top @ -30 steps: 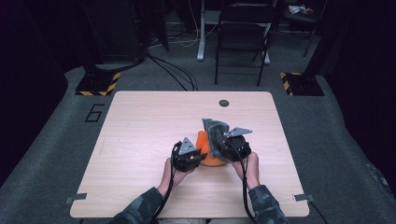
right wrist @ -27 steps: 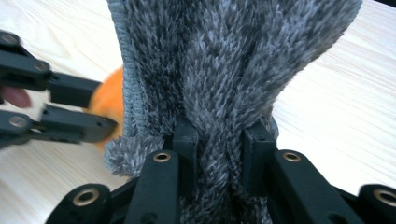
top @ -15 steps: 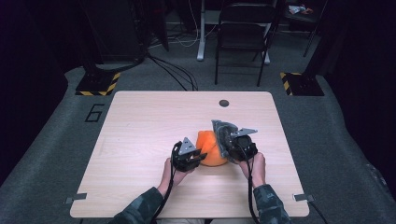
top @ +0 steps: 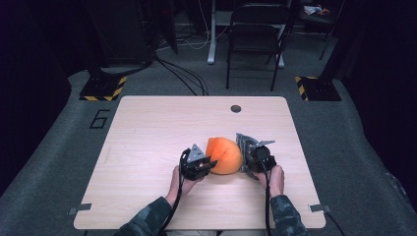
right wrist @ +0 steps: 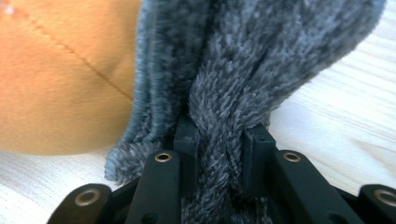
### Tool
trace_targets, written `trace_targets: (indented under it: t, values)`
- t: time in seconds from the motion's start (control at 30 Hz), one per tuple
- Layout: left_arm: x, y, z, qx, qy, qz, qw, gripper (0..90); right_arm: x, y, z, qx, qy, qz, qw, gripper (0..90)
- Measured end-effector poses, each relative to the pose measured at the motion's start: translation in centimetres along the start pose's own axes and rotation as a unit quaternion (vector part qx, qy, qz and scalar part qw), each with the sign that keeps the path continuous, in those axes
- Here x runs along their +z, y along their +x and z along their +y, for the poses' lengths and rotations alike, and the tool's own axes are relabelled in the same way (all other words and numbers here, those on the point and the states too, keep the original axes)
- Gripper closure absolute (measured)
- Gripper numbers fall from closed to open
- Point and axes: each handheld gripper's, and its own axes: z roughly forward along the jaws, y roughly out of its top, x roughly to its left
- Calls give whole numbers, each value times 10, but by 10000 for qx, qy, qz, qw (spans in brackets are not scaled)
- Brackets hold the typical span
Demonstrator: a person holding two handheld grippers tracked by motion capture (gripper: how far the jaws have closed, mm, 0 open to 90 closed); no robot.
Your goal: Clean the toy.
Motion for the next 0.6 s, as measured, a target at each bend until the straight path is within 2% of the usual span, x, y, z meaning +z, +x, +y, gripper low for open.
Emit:
trace_targets:
  t: [0.1,0.17,0.27,0.3,0.37,0.43,0.5,0.6]
  values:
    - [0,2,-1,-28,-22,35,10000,727,-21,-2,9,96,-390,1,9992,721]
    - [0,1,0,-17,-29,49,10000,725,-38,1,16,16,-701,70,9975,721]
    - [1,1,-1,-18,-43,72,10000,722,-55,13,26,-84,-958,321,9948,721]
    - [1,1,-1,-37,-43,58,10000,720,-56,19,28,-210,-932,364,9948,721]
    - [0,2,-1,-30,-26,50,10000,708,-47,31,28,-430,-705,471,9955,721]
    - [0,1,-1,-21,28,43,10000,662,-33,39,25,-624,-523,322,9962,722]
    - [-3,1,1,80,66,86,9999,574,-28,40,23,-650,-543,267,9960,723]
    - [-5,-1,2,251,132,181,9994,484,-31,36,23,-622,-521,301,9962,722]
